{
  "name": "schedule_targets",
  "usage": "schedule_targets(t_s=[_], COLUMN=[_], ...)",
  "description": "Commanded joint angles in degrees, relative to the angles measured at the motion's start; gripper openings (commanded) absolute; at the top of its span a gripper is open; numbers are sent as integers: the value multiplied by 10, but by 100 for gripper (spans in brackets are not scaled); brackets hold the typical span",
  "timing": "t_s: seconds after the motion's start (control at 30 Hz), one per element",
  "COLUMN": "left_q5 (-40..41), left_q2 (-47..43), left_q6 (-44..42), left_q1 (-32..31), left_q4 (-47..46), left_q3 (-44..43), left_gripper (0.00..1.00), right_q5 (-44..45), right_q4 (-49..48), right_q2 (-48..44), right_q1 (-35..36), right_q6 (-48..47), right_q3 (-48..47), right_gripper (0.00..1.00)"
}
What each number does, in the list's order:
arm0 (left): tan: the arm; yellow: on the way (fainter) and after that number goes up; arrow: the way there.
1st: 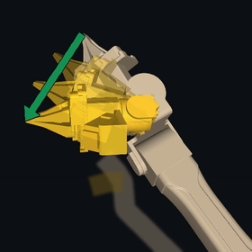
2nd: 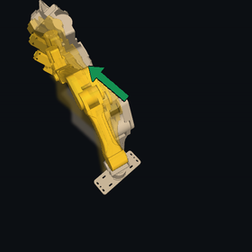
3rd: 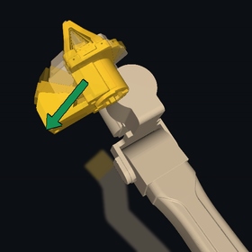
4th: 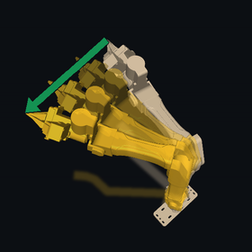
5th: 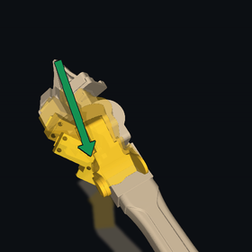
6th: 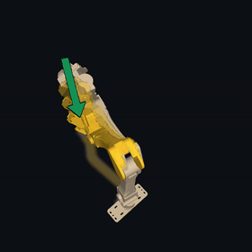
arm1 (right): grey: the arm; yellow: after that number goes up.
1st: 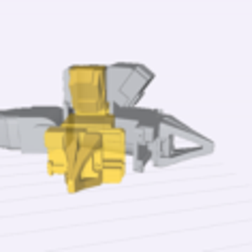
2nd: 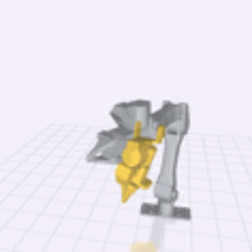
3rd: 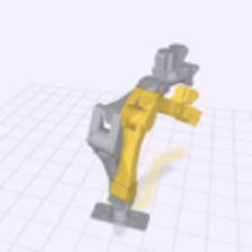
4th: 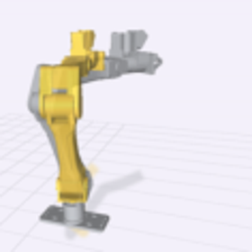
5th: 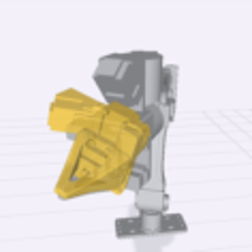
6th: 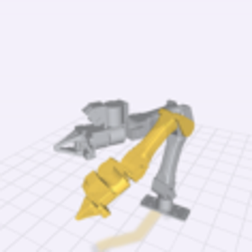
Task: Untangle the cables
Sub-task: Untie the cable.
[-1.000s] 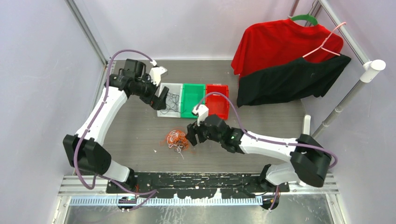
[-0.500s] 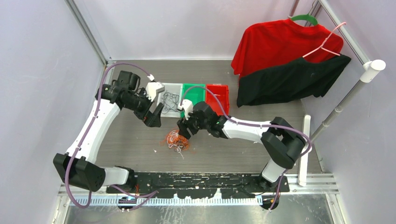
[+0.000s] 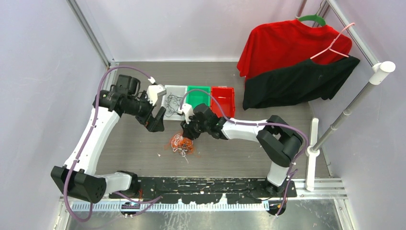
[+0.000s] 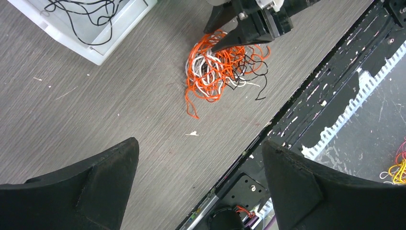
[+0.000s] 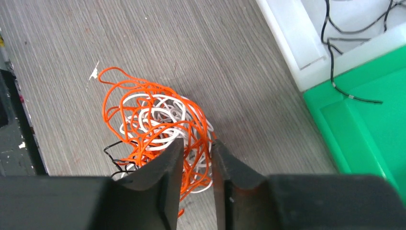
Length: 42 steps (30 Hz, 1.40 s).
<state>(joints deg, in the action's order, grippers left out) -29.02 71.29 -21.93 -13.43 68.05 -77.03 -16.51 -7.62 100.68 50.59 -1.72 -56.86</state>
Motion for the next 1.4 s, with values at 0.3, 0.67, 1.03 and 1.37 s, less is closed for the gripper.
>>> schedule_targets(t_s=[0.3,0.67,1.03,1.37], left_q5=[-40,-142,-210,-161], left_q2=[-25,-78,-196,-246], left_q6=[-12,-21,-91,-8], left_q1=[3,2,-6,-68], left_q4=[-1,-47,-140,-299], left_q3=[6,69,117,198], left_gripper=[96,94,88,74], right_q5=[-51,-88,-147,-174], right_q4=[-33,-73,-155,-157], right_q2=[-107,-199,-259,-247], right_q1=[-2,-1,1,17], right_q6=[55,163,327,376], right_q3=[-3,-7,-33,-65], right_gripper=[1,1,1,1])
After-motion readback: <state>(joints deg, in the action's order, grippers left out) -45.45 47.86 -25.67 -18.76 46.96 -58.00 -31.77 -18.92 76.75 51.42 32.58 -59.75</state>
